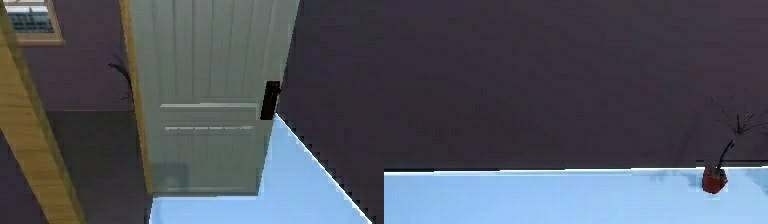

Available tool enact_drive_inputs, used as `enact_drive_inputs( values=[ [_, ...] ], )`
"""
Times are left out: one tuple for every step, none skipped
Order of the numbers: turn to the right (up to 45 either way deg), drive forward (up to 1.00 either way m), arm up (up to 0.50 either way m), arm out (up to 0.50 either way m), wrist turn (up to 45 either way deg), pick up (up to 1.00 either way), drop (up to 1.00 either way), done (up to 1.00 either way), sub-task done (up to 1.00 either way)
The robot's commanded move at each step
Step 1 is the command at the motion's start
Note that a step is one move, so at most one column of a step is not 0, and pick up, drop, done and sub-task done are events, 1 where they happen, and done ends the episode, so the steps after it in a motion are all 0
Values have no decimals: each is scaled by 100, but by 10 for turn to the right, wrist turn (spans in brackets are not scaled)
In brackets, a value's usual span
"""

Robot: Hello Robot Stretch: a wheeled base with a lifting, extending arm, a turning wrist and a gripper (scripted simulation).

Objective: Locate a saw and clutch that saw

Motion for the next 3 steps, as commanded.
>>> enact_drive_inputs(
  values=[
    [0,45,0,0,0,0,0,0,0],
    [-210,0,0,0,0,0,0,0,0],
    [0,25,0,0,0,0,0,0,0]
  ],
)
